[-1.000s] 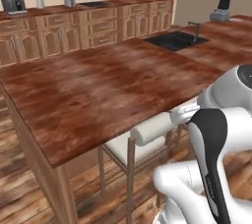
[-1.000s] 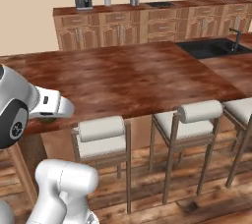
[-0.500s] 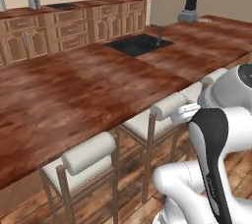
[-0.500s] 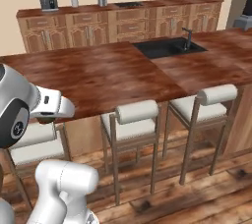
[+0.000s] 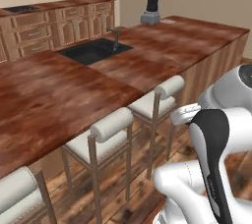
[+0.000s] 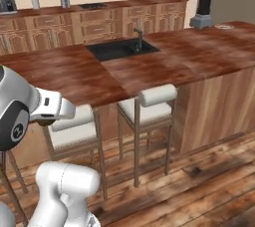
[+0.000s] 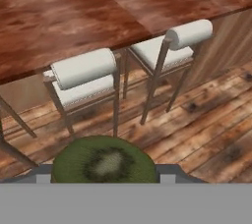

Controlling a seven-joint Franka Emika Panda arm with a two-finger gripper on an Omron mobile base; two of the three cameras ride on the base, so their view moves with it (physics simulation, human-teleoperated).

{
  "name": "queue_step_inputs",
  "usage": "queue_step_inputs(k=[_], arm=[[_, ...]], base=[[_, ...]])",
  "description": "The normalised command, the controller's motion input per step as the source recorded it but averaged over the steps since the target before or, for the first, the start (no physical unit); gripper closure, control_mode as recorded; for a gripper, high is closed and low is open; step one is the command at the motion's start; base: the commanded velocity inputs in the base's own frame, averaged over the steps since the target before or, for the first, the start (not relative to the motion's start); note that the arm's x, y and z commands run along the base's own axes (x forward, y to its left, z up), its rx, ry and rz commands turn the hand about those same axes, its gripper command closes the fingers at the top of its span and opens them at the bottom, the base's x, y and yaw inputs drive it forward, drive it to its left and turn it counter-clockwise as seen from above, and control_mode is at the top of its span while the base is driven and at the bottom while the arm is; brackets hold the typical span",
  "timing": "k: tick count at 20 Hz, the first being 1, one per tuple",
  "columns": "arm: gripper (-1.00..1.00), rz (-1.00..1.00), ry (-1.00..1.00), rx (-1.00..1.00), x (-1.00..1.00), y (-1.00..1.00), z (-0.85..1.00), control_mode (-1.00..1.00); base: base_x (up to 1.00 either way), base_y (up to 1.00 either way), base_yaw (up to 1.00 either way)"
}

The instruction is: Pick the two kiwis from the fridge and place them on the plate next to the blender to make a fruit smoothie.

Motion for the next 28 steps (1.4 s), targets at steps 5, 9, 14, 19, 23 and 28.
queue_step_inputs(k=[5, 9, 14, 19, 23, 28], arm=[[1.0, 0.0, 0.0, 0.0, 0.0, 0.0, 0.0, 1.0], [1.0, 0.0, 0.0, 0.0, 0.0, 0.0, 0.0, 1.0], [1.0, 0.0, 0.0, 0.0, 0.0, 0.0, 0.0, 1.0], [1.0, 0.0, 0.0, 0.0, 0.0, 0.0, 0.0, 1.0], [1.0, 0.0, 0.0, 0.0, 0.0, 0.0, 0.0, 1.0], [1.0, 0.0, 0.0, 0.0, 0.0, 0.0, 0.0, 1.0]], base=[[0.7, -1.0, -0.21], [0.97, -1.0, -0.16], [1.0, -1.0, -0.13], [1.0, -1.0, -0.13], [1.0, -1.0, -0.15], [1.0, -1.0, -0.18]])
